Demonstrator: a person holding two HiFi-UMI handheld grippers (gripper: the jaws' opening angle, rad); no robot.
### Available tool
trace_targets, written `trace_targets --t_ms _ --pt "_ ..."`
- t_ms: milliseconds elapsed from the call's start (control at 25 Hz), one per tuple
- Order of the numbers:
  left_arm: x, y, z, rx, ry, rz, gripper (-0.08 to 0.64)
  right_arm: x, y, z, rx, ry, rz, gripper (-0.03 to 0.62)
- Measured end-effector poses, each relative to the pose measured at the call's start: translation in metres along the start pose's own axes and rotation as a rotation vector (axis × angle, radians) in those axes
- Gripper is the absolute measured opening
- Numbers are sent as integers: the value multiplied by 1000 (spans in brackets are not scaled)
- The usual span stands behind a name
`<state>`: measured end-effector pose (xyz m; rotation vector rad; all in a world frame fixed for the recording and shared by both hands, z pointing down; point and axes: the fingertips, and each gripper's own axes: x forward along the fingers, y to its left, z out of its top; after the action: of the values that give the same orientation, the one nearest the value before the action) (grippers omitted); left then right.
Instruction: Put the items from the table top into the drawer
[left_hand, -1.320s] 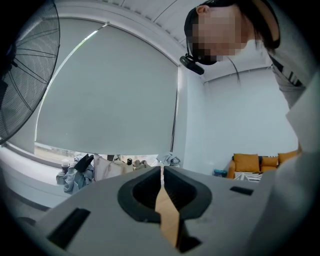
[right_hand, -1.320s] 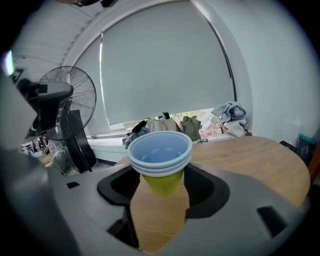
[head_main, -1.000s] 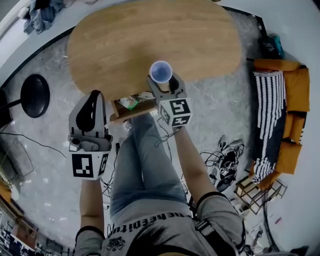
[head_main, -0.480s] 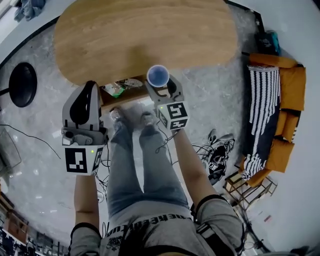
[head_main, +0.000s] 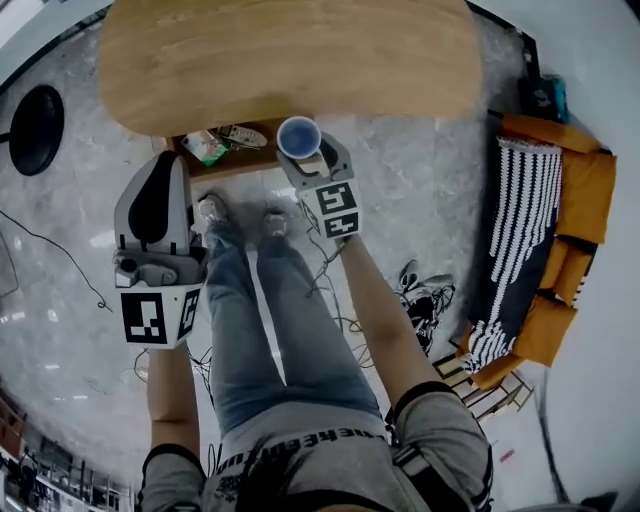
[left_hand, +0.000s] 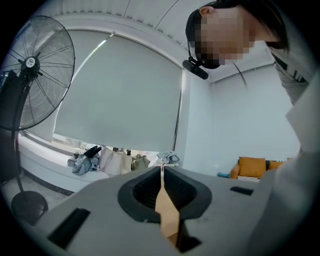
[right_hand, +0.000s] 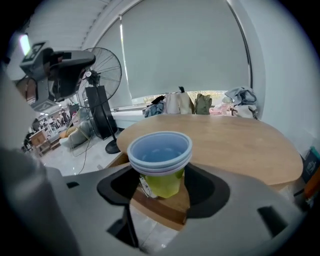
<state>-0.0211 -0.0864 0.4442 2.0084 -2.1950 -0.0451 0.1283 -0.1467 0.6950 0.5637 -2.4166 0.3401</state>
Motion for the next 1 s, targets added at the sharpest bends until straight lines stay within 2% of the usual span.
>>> trace_targets --t_ms 240,680,1000 --pt "-16 -16 -16 -1 6 52 20 15 8 -27 -88 51 78 281" --pt "-31 -9 -32 0 16 151 20 54 2 -72 -229 165 124 281" --pt "-33 -5 -44 8 42 168 20 73 2 -86 -354 222 149 282"
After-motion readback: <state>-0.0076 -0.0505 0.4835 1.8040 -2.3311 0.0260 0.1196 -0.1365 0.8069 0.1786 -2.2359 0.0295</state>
